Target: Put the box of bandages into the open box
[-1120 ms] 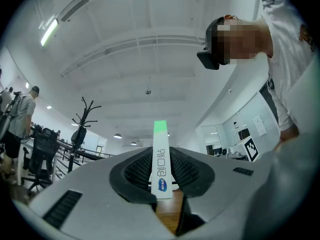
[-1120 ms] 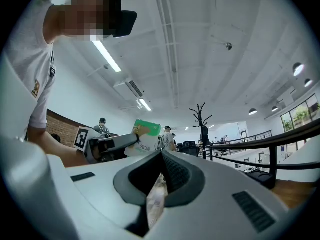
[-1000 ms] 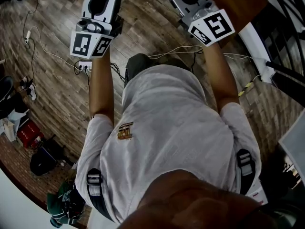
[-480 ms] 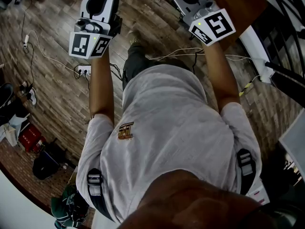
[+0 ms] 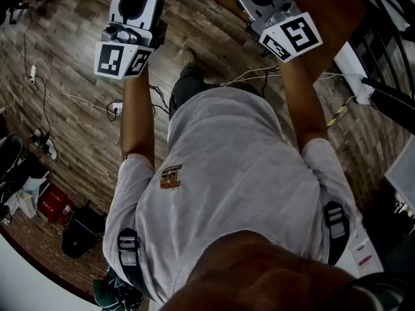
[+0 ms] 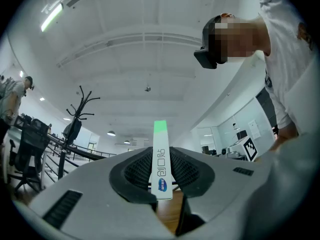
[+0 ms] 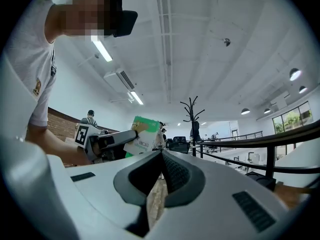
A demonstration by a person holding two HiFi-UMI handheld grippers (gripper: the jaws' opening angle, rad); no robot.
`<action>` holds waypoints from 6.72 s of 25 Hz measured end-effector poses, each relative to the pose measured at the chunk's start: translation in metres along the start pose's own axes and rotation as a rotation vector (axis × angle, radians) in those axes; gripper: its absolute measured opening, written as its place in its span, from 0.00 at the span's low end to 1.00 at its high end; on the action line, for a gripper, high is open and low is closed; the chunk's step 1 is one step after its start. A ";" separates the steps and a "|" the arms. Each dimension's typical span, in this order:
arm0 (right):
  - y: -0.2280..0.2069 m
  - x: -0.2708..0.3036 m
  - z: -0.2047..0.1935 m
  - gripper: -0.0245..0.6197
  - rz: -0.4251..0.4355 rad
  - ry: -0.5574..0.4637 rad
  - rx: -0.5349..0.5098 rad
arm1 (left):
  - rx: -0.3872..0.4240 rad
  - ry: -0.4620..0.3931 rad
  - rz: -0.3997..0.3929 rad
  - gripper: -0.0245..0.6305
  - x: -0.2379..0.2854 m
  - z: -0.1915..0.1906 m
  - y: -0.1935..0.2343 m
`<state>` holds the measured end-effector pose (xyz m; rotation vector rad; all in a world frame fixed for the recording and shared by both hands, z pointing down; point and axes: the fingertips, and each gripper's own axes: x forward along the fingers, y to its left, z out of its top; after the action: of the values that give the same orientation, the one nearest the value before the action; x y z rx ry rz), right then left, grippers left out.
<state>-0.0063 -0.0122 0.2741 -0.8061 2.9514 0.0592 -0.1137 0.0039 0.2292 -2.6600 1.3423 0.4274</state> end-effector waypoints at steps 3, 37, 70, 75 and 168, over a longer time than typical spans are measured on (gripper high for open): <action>-0.015 0.037 -0.005 0.09 -0.039 0.008 0.001 | -0.009 0.009 -0.035 0.20 0.011 -0.005 0.041; -0.169 0.193 -0.047 0.09 -0.372 0.100 -0.026 | 0.066 0.255 -0.464 0.20 0.157 -0.106 0.246; -0.312 0.170 -0.108 0.09 -0.355 0.183 0.052 | 0.448 0.973 -0.905 0.20 0.285 -0.379 0.216; -0.317 0.164 -0.114 0.09 -0.382 0.189 0.066 | 0.454 1.008 -0.942 0.20 0.287 -0.399 0.212; -0.222 0.204 -0.054 0.09 -0.289 0.017 0.047 | -0.081 0.185 -0.439 0.07 0.227 -0.134 0.189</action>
<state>-0.0721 -0.3094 0.3061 -1.2198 2.8055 -0.0352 -0.1116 -0.3149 0.2889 -3.0072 0.7478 0.1871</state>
